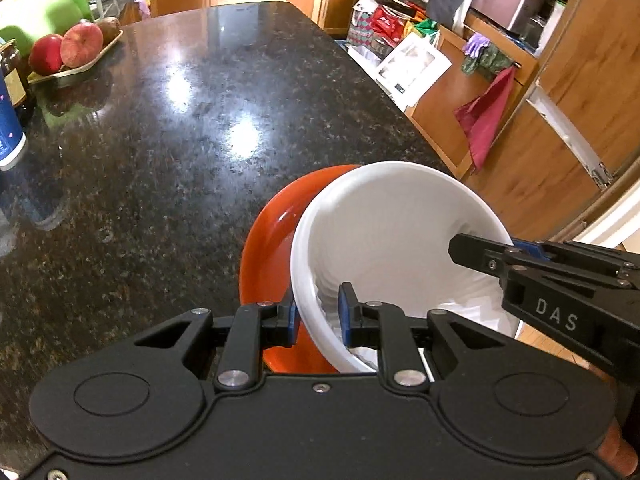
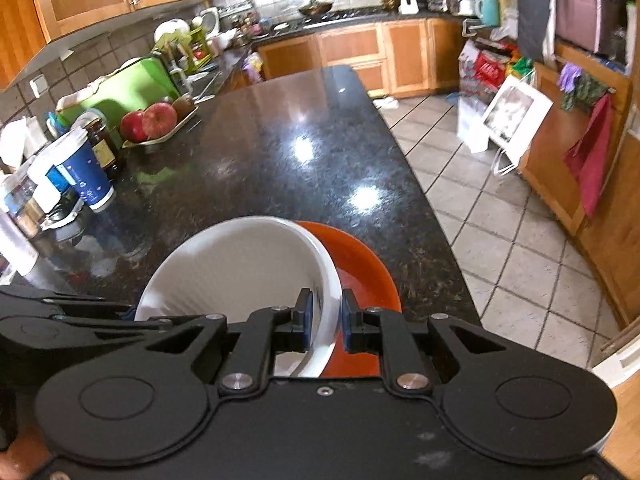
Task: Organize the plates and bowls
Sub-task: 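Lower the white bowl onto the nested bowls on the orange plate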
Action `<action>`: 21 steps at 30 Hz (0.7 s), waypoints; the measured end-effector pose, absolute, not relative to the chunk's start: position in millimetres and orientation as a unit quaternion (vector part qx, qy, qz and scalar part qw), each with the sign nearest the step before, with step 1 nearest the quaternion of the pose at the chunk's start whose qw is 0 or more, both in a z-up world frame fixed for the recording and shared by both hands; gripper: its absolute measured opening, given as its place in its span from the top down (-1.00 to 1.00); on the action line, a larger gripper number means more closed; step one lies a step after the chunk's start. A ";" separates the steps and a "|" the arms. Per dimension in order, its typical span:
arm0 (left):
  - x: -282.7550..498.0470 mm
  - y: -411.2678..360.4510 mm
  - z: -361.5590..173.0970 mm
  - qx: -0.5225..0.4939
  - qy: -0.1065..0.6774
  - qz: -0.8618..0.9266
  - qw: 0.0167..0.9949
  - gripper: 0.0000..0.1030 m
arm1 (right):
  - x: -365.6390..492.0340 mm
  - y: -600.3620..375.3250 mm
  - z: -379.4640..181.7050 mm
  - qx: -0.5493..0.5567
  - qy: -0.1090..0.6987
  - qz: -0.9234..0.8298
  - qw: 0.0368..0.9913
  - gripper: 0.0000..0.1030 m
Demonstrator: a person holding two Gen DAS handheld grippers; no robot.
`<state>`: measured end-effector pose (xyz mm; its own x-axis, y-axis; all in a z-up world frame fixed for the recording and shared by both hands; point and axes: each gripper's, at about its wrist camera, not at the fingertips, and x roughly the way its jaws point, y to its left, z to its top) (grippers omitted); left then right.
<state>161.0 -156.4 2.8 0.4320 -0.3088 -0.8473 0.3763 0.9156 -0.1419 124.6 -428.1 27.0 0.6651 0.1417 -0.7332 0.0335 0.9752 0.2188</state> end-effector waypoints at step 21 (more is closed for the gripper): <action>162.8 -166.9 8.6 0.036 0.460 -0.194 0.866 0.11 | 142.0 -434.6 22.1 0.114 0.397 0.058 0.909 0.32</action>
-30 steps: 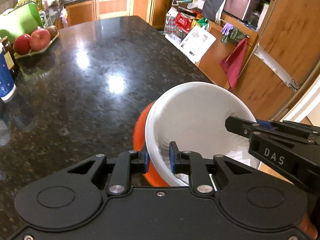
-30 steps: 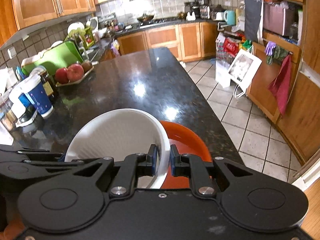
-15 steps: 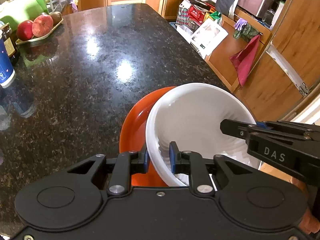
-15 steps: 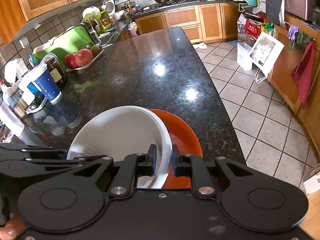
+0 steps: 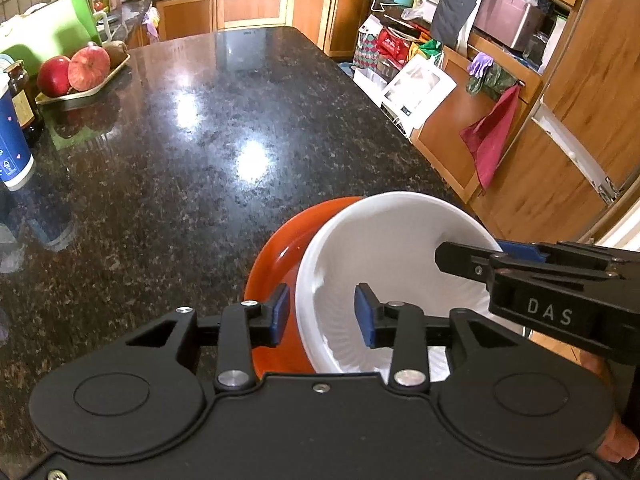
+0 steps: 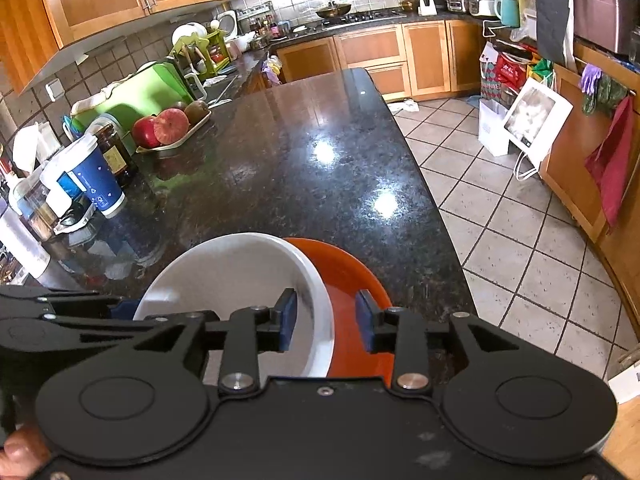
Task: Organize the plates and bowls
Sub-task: 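Lower the white bowl onto the nested bowls on the orange plate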
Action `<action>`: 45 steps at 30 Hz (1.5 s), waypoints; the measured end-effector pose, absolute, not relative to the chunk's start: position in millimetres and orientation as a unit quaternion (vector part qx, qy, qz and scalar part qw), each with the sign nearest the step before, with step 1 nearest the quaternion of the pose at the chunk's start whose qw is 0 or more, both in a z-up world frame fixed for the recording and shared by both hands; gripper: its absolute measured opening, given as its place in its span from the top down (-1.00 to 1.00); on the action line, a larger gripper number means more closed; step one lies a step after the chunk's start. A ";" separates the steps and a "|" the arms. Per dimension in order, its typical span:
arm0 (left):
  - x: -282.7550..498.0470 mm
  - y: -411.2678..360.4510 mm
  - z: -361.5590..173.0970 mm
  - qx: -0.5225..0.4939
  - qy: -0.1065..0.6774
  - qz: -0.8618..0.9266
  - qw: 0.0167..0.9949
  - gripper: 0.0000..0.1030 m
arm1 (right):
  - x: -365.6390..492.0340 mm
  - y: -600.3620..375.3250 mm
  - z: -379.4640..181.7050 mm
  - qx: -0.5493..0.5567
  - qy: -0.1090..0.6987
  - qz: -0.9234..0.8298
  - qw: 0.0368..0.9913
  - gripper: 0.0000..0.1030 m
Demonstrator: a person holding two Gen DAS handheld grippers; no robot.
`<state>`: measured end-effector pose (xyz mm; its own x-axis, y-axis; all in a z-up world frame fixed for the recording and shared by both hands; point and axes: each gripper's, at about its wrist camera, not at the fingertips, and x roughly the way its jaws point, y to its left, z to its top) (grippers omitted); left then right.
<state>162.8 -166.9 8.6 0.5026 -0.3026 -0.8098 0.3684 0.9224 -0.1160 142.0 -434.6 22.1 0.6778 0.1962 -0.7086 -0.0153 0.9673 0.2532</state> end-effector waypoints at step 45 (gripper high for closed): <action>132.2 -163.0 28.5 0.044 0.395 -0.120 0.910 0.10 | 108.3 -427.9 45.0 0.037 0.315 0.069 0.946 0.28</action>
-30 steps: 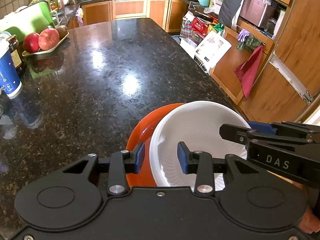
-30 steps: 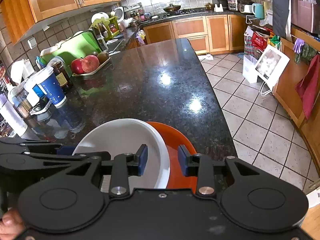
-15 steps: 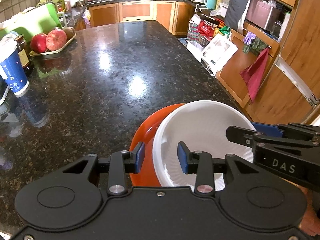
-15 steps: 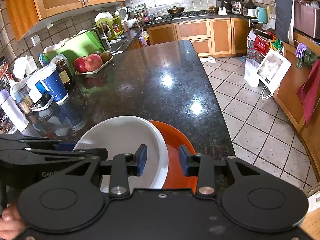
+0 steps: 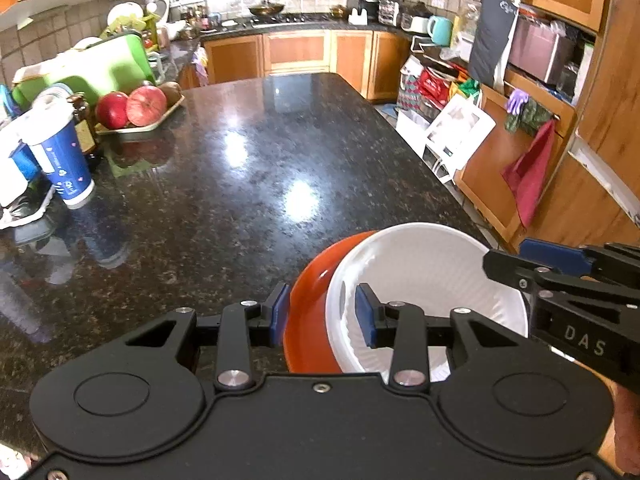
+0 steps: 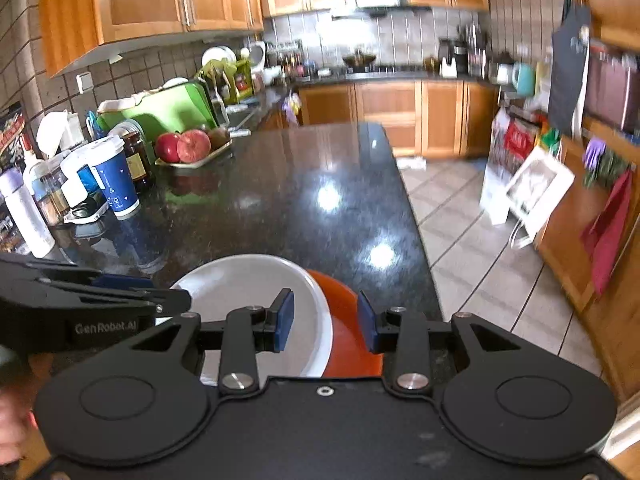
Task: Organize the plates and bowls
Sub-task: 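Lower the white bowl onto the nested bowls on the orange plate, then open both grippers to release the white bowl on the stack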
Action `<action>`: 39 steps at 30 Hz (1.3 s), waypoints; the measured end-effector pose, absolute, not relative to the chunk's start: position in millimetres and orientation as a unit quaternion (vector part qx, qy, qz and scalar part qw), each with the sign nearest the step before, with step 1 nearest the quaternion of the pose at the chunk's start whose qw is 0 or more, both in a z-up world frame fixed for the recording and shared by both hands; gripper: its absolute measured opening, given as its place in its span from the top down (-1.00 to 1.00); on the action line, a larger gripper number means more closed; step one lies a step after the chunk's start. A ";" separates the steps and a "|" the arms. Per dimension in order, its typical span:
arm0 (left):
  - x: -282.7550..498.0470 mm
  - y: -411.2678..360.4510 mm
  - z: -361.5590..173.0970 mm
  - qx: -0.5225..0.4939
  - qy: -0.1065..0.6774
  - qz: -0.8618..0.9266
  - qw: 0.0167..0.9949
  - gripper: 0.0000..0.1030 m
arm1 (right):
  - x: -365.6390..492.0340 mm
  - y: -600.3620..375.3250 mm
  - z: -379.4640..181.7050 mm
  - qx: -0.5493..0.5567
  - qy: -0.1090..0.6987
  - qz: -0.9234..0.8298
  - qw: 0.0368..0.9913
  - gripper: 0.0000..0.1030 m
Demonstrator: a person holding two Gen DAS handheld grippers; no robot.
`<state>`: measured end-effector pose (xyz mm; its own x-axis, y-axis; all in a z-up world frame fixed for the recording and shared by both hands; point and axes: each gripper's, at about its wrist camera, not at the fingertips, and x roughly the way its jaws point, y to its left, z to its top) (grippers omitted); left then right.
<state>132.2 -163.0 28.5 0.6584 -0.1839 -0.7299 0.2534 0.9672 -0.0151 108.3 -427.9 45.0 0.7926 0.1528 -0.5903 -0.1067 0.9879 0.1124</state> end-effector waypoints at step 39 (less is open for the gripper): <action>59.3 -156.7 30.0 0.029 0.360 -0.061 0.931 0.06 | 30.0 -429.7 43.6 0.069 0.305 0.079 0.947 0.28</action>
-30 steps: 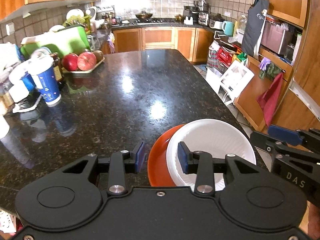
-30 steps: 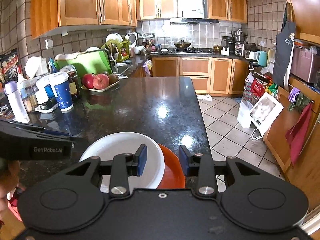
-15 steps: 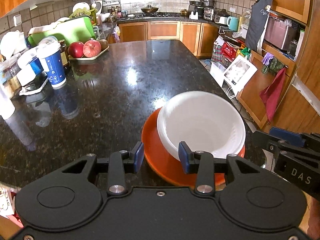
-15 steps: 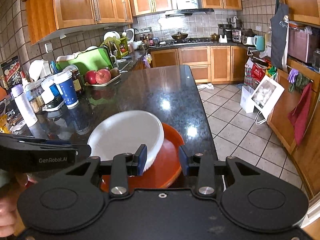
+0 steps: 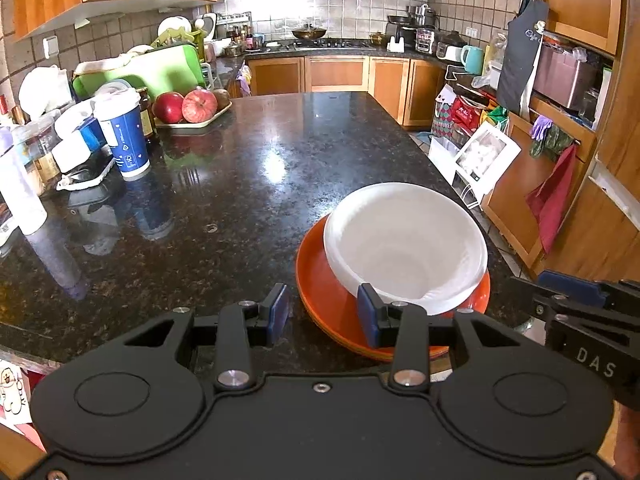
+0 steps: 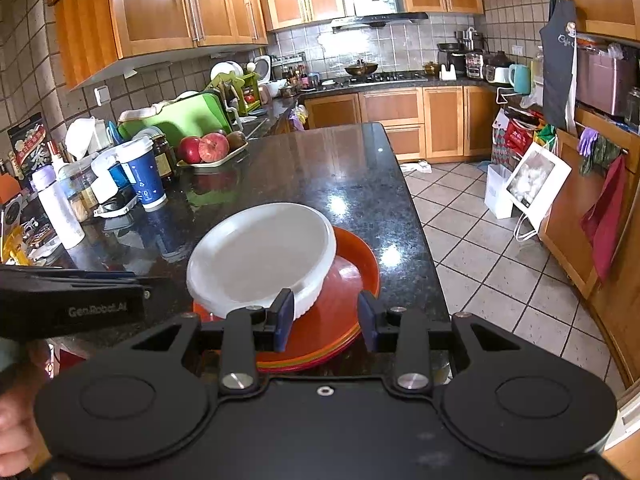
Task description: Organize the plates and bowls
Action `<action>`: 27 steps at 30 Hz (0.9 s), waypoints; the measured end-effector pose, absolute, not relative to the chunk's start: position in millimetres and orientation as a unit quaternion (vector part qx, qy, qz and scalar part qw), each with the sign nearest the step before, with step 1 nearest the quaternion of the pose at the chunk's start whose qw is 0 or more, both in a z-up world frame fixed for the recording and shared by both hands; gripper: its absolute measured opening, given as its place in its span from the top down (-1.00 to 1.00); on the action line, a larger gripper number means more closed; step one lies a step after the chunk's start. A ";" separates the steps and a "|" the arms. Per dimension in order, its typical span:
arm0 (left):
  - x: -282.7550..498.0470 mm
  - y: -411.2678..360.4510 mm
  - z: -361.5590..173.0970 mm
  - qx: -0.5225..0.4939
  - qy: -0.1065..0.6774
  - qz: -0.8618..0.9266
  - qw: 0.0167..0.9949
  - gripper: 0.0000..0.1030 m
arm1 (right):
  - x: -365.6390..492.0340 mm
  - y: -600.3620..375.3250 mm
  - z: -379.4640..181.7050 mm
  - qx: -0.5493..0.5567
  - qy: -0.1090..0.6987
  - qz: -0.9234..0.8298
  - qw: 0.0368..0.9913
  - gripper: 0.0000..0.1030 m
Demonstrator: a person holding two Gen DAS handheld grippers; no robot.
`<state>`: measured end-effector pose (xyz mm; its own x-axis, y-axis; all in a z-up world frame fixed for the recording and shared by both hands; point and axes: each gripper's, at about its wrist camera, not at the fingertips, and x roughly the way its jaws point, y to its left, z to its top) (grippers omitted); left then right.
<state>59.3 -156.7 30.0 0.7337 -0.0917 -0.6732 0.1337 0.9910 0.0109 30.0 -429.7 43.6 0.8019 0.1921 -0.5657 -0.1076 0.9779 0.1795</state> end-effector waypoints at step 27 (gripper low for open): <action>52.8 -163.5 8.4 0.041 0.402 -0.047 0.913 0.06 | 29.1 -422.5 34.9 0.048 0.322 0.088 0.941 0.27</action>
<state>52.8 -163.5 8.4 0.6718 -0.0531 -0.7388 0.1193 0.9922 0.0372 29.1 -422.5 34.9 0.7771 0.1977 -0.5975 -0.1354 0.9797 0.1480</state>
